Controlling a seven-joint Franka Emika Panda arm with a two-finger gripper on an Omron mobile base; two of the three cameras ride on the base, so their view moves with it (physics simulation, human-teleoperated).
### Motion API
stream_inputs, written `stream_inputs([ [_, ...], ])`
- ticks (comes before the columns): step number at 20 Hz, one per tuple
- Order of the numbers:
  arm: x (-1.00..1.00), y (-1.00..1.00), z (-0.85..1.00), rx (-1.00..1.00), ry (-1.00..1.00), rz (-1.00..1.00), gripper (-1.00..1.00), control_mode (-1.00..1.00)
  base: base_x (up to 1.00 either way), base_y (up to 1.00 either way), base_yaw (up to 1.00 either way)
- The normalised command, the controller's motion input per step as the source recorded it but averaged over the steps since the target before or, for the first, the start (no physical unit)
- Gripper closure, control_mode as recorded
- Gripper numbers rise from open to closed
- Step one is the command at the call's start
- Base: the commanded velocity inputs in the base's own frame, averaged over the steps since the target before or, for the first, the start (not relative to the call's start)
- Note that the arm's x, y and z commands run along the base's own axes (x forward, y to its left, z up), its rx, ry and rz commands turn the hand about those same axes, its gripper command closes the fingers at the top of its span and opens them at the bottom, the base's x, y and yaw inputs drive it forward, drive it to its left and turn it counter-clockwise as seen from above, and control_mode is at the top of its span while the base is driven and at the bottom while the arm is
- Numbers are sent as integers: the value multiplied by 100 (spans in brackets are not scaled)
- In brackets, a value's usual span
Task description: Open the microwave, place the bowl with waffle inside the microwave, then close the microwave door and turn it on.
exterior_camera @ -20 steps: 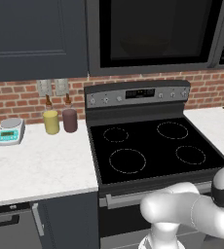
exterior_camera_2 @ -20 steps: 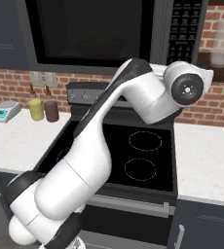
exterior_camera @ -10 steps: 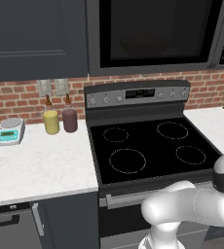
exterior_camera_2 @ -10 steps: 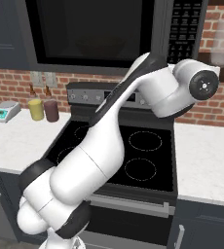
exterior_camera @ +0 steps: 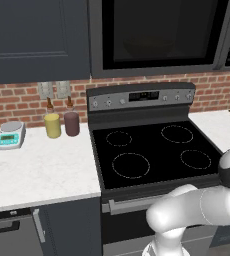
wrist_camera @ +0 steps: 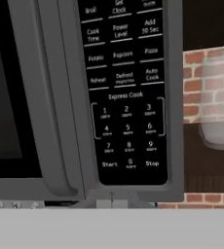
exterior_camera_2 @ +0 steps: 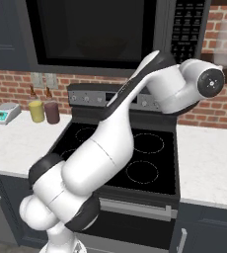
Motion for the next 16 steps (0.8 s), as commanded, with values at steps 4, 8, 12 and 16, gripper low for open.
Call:
stream_inputs([
  [4,30,0,-9,0,0,1,100,-100,0,0,0],
  [8,23,0,-10,0,-1,1,100,-100,0,0,0],
  [12,4,0,-12,0,-4,0,100,-100,0,0,0],
  [16,0,0,-2,0,-5,0,100,-100,0,0,0],
])
